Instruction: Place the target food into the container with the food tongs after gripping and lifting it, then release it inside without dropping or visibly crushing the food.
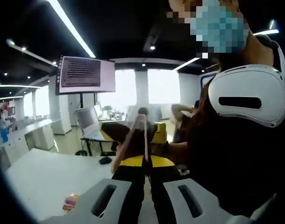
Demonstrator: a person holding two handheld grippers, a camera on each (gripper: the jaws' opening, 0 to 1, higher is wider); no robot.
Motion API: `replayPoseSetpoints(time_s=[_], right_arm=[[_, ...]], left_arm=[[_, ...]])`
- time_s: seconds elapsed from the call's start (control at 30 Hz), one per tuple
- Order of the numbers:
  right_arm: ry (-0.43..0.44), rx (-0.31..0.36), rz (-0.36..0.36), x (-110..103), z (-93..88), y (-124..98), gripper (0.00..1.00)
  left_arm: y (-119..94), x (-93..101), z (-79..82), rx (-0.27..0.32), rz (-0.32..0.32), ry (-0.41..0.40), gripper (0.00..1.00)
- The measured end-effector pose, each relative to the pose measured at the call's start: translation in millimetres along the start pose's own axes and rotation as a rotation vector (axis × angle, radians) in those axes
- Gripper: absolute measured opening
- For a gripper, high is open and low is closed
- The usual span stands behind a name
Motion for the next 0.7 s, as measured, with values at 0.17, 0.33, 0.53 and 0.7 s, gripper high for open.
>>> replayPoseSetpoints(time_s=[0.17,0.33,0.53,0.7], right_arm=[[-0.007,0.004,0.016,-1,0.1,1,0.30],[-0.020,-0.020,0.001,1,-1.7,1,0.24],[0.007,-0.032,-0.047,6,-8.2,2,0.20],[-0.041,-0.119,-0.053,8,-23.1,7,0.19]], left_arm=[[-5,-7.1,-3.2,0.045,-0.037,-0.066,0.00],[-6,-13.0,-9.0,0.065,-0.030,-0.060,0.00],[-5,-11.7,-15.1,0.030,0.079,0.053,0.03],[-10,-8.7,-34.1,-0.010,0.158,0.033,0.09]])
Point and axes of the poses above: the point that each gripper's makers call its tool centre point, and the gripper's own axes: y roughly forward along the fingers, x roughly to its right, z roughly out of its top, the point moved 10 cm from there along -y, roughly backward along the fingers, and after that the axes turned 13 degrees about -z, right-handed, at the moved point
